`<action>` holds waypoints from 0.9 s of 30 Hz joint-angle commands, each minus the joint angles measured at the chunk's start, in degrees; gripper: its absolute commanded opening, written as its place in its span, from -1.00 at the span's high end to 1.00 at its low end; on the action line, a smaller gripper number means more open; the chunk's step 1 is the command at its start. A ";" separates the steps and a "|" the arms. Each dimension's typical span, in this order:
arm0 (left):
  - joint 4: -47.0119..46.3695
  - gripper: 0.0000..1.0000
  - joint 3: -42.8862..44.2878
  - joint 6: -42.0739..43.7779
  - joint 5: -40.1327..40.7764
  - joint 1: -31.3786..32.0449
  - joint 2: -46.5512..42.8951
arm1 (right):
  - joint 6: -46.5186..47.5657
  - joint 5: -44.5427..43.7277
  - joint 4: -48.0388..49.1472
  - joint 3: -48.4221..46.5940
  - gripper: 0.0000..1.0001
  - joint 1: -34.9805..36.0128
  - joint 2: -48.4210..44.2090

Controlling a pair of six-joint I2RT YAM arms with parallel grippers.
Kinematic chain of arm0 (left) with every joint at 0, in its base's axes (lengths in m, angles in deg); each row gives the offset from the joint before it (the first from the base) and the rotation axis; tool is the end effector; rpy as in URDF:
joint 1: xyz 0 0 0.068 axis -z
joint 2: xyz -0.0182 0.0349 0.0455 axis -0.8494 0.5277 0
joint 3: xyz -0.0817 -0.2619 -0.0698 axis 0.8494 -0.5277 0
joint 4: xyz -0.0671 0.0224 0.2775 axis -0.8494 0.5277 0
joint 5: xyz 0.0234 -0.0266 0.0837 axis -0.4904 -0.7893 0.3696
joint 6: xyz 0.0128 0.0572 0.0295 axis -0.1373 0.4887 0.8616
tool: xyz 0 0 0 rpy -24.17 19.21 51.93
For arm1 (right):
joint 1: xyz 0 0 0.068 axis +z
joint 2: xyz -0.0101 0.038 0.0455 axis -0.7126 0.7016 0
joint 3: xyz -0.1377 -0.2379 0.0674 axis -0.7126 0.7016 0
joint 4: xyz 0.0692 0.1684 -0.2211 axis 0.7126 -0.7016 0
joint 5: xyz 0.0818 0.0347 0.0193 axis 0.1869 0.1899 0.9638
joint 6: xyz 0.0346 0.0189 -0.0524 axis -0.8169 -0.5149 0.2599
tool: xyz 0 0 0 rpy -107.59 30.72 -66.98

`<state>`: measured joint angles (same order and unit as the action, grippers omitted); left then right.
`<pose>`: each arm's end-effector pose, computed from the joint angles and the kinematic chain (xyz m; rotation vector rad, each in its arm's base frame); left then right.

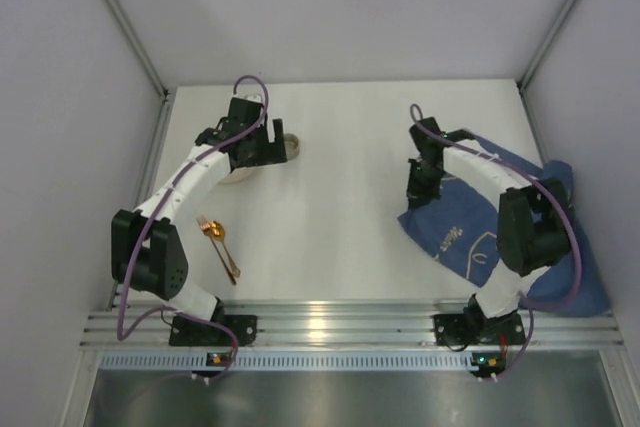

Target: Set the dinner table for one person

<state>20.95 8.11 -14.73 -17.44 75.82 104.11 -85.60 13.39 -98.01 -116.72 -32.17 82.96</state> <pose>0.3610 -0.1108 0.2812 -0.1082 2.4250 -0.2128 0.3305 0.0785 0.1721 0.4581 2.9417 0.1161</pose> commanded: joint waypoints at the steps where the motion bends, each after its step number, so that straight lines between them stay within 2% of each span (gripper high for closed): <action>1: 1.77 -0.90 3.83 0.14 2.03 0.17 -2.72 | 1.14 9.47 -10.03 -11.72 1.00 12.62 -2.33; 2: 2.29 -0.90 4.18 0.14 2.12 0.17 -2.90 | 2.27 10.27 -13.96 -13.66 1.00 17.61 -2.68; 3: 2.47 -0.90 4.71 -0.03 2.30 0.17 -3.16 | 2.72 10.10 -15.74 -17.07 0.87 19.75 -2.77; 4: 2.65 -0.90 4.88 -0.12 2.30 0.17 -3.16 | 2.81 9.75 -17.32 -18.15 0.48 21.51 -3.29; 5: 2.65 -0.90 4.89 -0.30 2.21 0.17 -3.51 | 2.64 8.88 -19.17 -18.77 -0.47 23.79 -3.73; 6: 2.65 -0.90 4.80 -0.65 2.12 0.17 -3.51 | 2.20 8.17 -19.71 -19.12 -0.87 24.42 -4.43; 7: 2.56 -0.91 4.71 -0.82 1.69 0.17 -3.51 | 1.85 7.73 -19.97 -19.04 -0.99 24.69 -5.92; 12: 2.21 -0.91 5.24 -1.97 0.63 0.70 -2.29 | 1.41 4.13 -21.21 -18.77 -1.00 23.99 -8.22; 16: 1.16 -0.91 6.90 -1.62 1.94 5.95 0.96 | 2.20 1.75 -21.30 -17.63 -1.00 22.50 -9.62; 19: 2.38 -0.91 9.89 -1.70 3.35 10.78 7.36 | 2.64 1.22 -20.68 -16.49 -0.99 20.57 -11.20; 24: 5.20 -0.77 14.64 -5.30 -0.24 14.40 20.02 | 4.13 1.57 -20.07 -14.74 -1.00 16.00 -13.67; 27: 5.63 -0.76 16.31 -5.83 0.97 16.86 25.56 | 5.36 1.92 -20.06 -13.15 -0.99 13.01 -15.25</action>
<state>23.62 21.91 -18.51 -16.58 91.49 126.06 -82.06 15.79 -117.12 -130.87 -16.74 71.18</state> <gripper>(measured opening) 0.883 0.996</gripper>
